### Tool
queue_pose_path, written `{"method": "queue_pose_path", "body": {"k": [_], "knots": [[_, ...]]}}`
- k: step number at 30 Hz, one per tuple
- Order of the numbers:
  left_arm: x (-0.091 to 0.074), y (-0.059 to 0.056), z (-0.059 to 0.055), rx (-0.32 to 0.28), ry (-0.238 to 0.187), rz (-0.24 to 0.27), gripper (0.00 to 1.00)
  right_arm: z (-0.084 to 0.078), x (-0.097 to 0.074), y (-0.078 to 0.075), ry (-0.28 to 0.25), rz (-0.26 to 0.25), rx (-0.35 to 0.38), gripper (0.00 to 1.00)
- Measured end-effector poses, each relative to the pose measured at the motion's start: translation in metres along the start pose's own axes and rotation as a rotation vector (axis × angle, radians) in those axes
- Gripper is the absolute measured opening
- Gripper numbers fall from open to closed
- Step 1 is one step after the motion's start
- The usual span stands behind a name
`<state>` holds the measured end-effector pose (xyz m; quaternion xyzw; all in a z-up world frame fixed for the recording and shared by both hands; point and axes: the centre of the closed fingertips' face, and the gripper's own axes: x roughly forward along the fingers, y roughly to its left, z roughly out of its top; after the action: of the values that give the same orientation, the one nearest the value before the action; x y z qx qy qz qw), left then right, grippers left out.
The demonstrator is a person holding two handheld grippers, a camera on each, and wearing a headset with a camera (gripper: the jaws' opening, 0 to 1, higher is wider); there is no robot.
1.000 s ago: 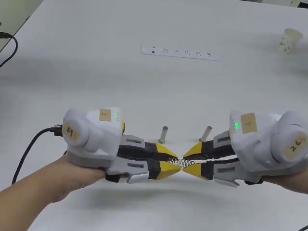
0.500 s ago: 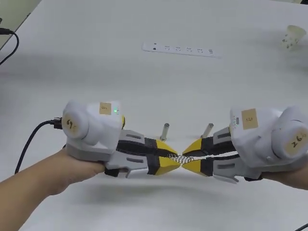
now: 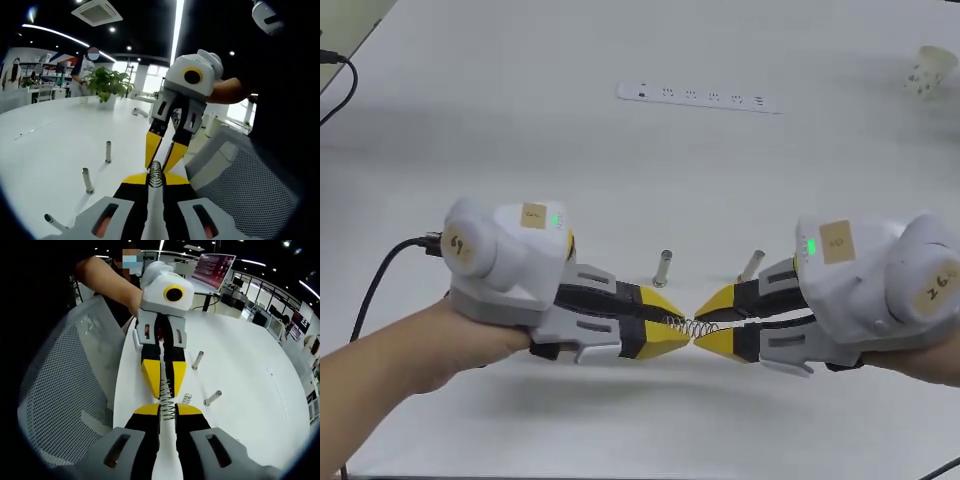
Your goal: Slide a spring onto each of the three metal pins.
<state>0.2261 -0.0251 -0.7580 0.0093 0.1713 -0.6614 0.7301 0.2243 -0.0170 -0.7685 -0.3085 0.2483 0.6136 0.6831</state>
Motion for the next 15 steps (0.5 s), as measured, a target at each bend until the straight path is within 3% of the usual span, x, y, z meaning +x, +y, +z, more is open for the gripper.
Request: {"method": "queue_pose_path", "body": {"k": [3,8,15], "knots": [[-0.0006,-0.0010,0.0004,0.002,-0.001,-0.003,0.02,-0.0010,0.0001,0.0012,0.003,-0.003,-0.036,0.10],[-0.0015,-0.0026,-0.0021,0.010,0.012,-0.013,0.02,-0.0010,-0.0014,0.0038,-0.009,0.010,-0.015,0.13],[-0.0013,-0.0021,0.0030,-0.001,-0.012,-0.008,0.02,-0.0068,-0.0055,0.0008,-0.022,0.004,0.028,0.13]]}}
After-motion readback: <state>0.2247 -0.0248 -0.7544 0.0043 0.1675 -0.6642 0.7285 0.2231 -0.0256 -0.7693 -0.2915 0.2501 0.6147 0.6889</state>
